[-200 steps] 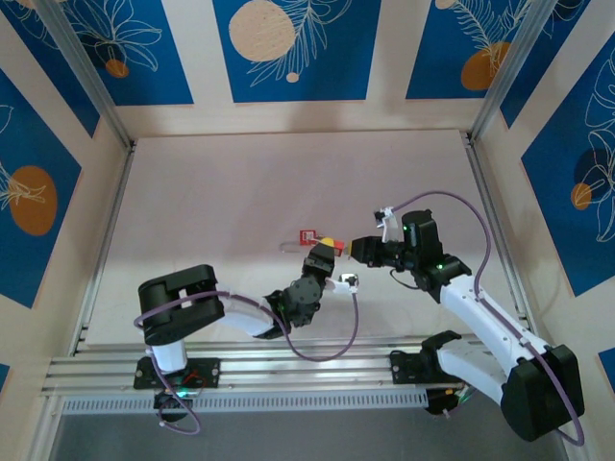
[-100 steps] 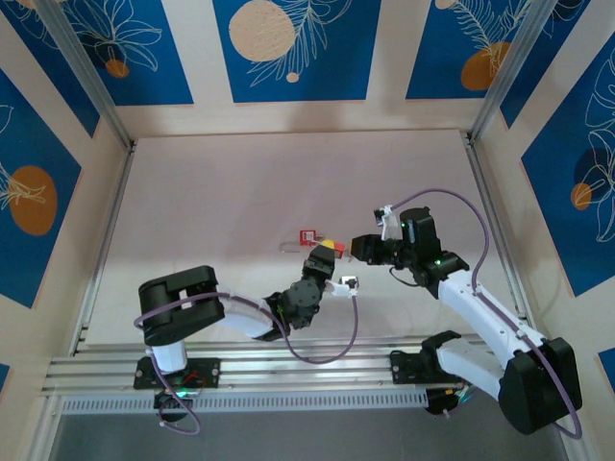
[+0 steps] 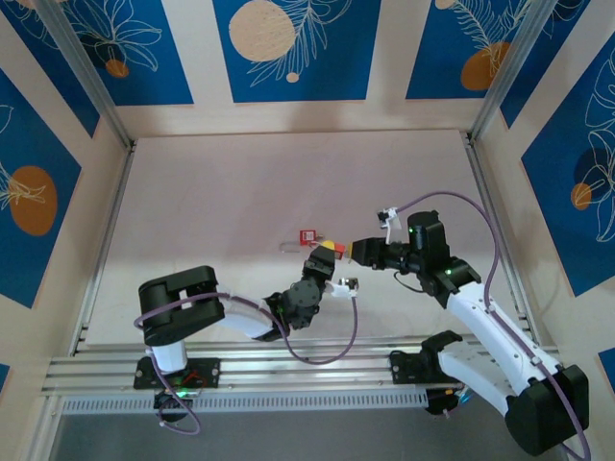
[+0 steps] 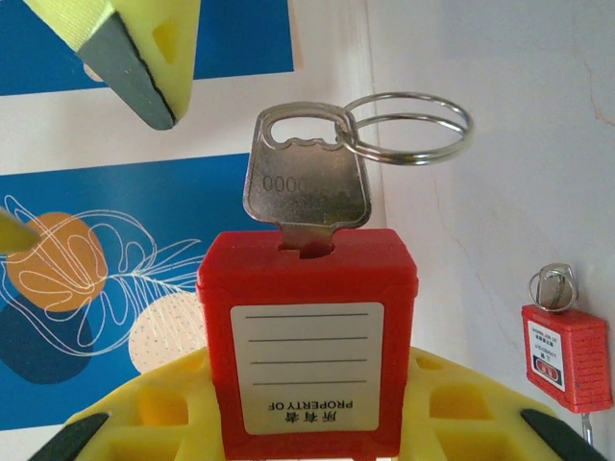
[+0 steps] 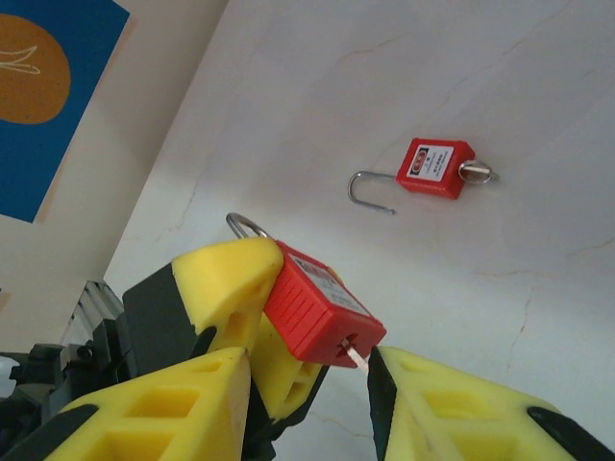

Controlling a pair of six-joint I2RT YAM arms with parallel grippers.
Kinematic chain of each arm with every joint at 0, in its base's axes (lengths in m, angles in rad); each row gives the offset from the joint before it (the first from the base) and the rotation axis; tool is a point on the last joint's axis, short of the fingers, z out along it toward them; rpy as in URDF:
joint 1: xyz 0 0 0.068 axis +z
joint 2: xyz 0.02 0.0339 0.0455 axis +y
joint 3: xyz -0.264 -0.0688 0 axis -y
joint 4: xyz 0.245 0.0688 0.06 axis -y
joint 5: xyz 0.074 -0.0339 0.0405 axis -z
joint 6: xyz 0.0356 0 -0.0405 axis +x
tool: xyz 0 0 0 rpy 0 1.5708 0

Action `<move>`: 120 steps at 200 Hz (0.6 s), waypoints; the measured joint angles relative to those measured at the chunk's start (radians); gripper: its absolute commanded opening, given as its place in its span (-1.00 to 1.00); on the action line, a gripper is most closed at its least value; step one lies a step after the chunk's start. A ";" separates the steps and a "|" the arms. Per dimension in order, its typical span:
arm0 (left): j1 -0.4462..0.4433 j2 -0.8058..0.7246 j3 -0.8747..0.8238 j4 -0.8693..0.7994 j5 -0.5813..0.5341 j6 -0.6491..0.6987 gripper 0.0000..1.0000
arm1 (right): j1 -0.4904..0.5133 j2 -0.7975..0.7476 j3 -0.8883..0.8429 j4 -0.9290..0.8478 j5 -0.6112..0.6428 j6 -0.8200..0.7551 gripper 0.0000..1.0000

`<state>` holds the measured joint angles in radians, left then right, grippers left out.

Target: Unlock with the key

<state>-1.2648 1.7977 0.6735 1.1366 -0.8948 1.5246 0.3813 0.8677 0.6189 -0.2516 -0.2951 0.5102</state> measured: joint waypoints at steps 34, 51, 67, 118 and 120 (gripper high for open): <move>0.000 0.000 0.000 0.000 0.001 0.000 -0.76 | 0.020 0.000 -0.001 -0.047 0.027 -0.002 -0.23; 0.000 0.000 0.000 0.000 0.003 0.000 -0.76 | 0.027 0.006 -0.001 -0.061 0.048 -0.005 -0.24; -0.001 -0.001 -0.003 -0.003 0.004 -0.001 -0.76 | 0.031 0.021 -0.001 -0.075 0.071 -0.005 -0.24; -0.005 -0.002 -0.011 -0.018 0.005 -0.004 -0.76 | 0.032 0.066 0.001 -0.095 0.116 -0.008 -0.24; -0.005 -0.002 -0.011 -0.019 0.004 -0.004 -0.76 | 0.032 0.068 0.002 -0.095 0.117 -0.008 -0.24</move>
<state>-1.2701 1.7962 0.6624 1.1179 -0.8906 1.5204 0.4133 0.9352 0.6205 -0.3470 -0.1783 0.5018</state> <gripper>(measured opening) 0.308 0.378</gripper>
